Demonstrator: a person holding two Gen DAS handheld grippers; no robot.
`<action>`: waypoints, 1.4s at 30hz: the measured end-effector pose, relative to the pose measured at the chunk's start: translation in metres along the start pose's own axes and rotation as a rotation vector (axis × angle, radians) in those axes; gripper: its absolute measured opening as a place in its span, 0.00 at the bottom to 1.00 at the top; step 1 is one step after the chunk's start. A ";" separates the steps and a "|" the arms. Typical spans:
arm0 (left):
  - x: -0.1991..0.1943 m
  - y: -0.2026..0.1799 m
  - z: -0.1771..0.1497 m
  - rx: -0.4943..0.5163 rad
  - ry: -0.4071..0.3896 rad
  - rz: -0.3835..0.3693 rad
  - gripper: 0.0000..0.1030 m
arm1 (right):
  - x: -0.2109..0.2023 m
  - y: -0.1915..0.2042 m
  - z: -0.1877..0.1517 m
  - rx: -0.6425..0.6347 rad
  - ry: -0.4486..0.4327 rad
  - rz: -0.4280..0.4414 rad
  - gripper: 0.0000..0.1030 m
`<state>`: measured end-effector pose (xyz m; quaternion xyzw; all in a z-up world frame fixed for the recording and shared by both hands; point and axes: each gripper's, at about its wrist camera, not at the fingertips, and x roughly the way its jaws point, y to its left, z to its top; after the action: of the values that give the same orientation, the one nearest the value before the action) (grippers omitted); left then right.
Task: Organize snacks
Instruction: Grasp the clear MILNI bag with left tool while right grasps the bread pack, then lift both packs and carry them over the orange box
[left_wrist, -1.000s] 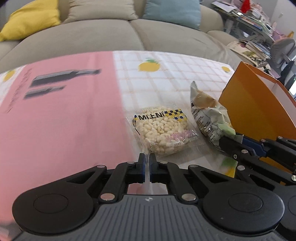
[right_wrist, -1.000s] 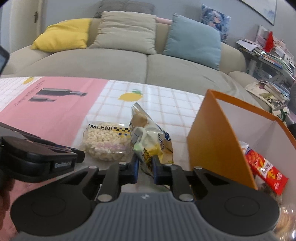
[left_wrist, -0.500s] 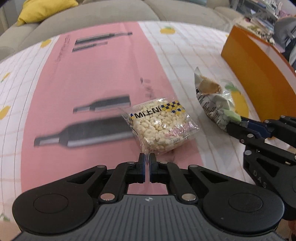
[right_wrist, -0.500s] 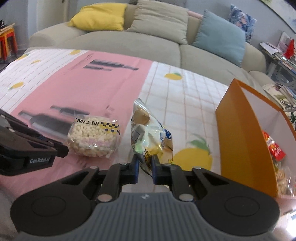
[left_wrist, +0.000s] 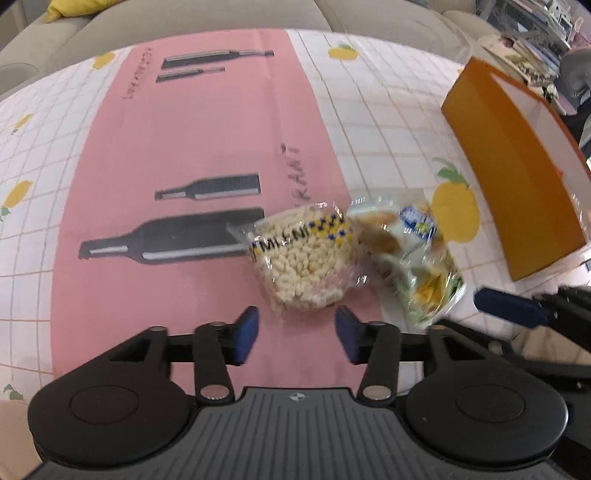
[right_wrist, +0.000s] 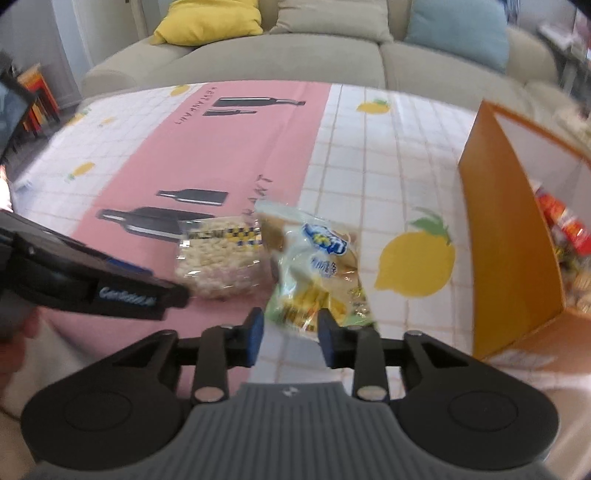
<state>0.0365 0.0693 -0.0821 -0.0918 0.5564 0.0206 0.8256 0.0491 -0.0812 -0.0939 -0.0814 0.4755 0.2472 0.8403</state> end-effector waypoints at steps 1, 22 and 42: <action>-0.003 0.001 0.002 -0.014 -0.006 -0.003 0.70 | -0.005 -0.003 0.002 0.023 0.009 0.030 0.47; 0.032 0.028 0.037 -0.382 0.038 -0.070 0.80 | 0.055 -0.043 0.051 0.132 0.091 0.084 0.64; 0.063 -0.019 0.042 -0.292 0.024 0.148 1.00 | 0.066 -0.088 0.032 0.280 0.049 0.118 0.63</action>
<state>0.1016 0.0539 -0.1223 -0.1698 0.5625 0.1608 0.7930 0.1447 -0.1233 -0.1414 0.0585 0.5296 0.2255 0.8156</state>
